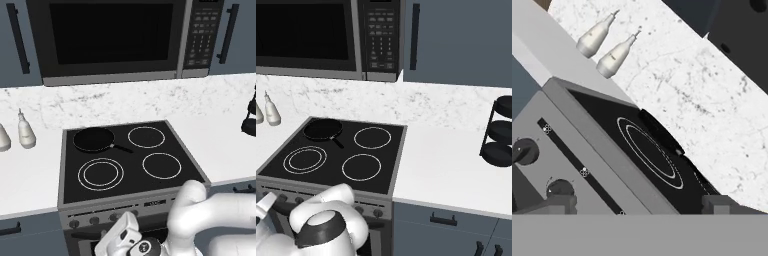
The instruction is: Turn off the rear left burner of the stove.
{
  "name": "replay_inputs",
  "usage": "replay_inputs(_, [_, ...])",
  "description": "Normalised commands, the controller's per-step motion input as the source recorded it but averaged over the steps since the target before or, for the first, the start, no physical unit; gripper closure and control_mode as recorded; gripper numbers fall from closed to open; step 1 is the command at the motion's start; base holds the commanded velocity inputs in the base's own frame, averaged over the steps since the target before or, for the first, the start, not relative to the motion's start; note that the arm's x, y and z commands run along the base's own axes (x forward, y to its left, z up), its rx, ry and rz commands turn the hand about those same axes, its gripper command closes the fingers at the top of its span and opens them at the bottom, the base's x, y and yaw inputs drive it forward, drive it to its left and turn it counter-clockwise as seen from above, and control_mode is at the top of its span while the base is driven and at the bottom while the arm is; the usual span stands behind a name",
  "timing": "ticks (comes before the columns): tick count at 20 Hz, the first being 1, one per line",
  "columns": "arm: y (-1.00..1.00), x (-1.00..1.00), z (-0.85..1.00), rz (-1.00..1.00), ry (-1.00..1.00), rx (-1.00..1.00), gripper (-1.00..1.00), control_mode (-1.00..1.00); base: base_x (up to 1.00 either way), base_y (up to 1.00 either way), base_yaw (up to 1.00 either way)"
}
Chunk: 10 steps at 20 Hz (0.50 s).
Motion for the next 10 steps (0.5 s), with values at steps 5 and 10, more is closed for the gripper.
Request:
replay_inputs(5, [0.16, 0.02, -0.29, 0.03, 0.00, 0.01, -1.00, -1.00, 0.00, 0.00, 0.00])
replay_inputs(10, [0.00, 0.14, -0.18, 0.01, -0.05, 0.00, -1.00, -1.00, 0.00, 0.00, 0.00])
